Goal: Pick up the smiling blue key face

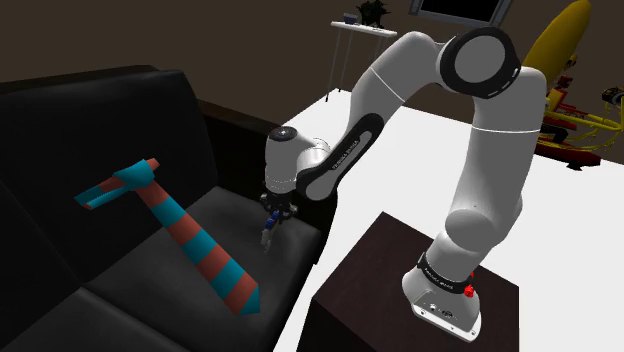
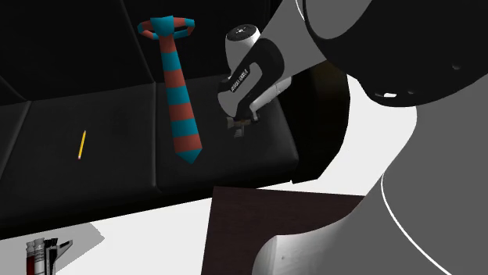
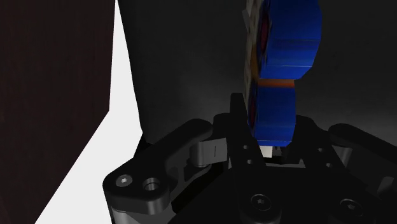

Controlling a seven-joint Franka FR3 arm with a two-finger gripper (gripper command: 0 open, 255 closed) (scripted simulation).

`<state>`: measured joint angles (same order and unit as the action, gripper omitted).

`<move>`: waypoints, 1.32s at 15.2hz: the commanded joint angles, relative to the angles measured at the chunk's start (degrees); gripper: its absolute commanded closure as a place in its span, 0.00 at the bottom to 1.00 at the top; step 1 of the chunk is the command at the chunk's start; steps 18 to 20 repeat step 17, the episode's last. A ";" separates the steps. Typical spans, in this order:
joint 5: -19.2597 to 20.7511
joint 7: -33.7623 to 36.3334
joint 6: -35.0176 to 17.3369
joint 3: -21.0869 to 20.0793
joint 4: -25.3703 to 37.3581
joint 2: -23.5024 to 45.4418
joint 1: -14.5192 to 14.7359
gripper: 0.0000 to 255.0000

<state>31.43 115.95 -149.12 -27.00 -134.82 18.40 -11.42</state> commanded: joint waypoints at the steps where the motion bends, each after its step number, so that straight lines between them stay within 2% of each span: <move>1: -0.94 -0.73 0.49 -0.55 -0.16 -0.79 -0.37 1.00; 15: -13.73 -10.66 8.26 -5.90 -0.40 -11.53 -3.96 1.00; 20: -13.87 -10.77 8.35 -5.91 -0.39 -11.65 -3.95 1.00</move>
